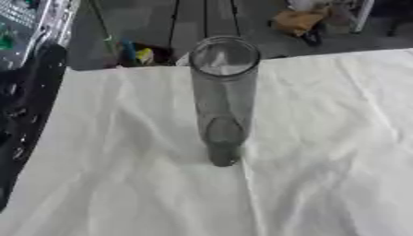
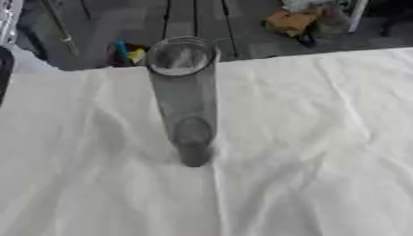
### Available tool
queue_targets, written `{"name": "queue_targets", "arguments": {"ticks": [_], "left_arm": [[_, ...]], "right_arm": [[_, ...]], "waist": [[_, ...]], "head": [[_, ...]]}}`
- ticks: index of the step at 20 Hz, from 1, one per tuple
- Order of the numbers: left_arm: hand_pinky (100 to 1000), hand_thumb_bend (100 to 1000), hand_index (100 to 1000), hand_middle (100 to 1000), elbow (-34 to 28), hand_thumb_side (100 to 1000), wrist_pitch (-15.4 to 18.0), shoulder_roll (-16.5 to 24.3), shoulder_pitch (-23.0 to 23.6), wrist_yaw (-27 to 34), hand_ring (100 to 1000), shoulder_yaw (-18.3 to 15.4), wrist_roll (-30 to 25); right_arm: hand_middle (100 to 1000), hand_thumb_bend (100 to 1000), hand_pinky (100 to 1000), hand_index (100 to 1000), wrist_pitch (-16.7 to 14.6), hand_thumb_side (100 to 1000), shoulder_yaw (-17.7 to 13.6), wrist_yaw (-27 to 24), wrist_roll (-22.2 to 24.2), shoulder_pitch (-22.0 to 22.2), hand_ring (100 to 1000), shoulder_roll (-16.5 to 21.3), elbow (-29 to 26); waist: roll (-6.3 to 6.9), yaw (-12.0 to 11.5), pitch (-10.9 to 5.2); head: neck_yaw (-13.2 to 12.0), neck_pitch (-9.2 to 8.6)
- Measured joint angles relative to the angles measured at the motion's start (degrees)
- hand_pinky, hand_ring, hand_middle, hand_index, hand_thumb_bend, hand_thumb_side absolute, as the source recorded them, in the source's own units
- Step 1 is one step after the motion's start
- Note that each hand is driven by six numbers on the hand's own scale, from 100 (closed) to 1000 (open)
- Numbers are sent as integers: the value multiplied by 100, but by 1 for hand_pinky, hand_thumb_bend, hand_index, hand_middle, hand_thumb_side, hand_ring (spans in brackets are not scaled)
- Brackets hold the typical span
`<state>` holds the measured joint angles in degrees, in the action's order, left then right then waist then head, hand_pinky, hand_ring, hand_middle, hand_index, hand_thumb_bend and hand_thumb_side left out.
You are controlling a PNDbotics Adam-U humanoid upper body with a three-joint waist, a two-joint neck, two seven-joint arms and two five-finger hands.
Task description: Arrange flowers into the vase.
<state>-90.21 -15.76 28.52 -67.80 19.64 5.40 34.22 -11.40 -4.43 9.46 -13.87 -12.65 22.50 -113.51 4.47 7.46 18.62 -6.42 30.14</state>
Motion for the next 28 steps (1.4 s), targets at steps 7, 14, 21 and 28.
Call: {"name": "queue_targets", "arguments": {"ticks": [7,14,21,28], "left_arm": [[100,150,100,100,-105,534,145,-147,-248,539,100,4,336],[100,159,100,100,-133,538,186,-243,-440,1092,100,3,821],[100,155,100,100,-264,540,150,-341,-501,1398,100,9,1033],[100,148,100,100,-457,542,20,-422,-493,1575,100,159,1089]], "right_arm": [[616,100,574,818,3,1000,32,-73,49,-1,651,4,0],[616,100,574,818,12,1000,79,-121,114,0,651,44,0],[616,100,575,818,15,1000,98,-158,160,1,651,45,0],[616,100,575,819,28,1000,100,-186,175,-4,651,46,0]], "waist": [[15,33,-92],[36,67,-179],[36,74,-206],[36,114,-206]], "head": [[-11,2],[-8,19],[-10,60],[-16,59]]}}
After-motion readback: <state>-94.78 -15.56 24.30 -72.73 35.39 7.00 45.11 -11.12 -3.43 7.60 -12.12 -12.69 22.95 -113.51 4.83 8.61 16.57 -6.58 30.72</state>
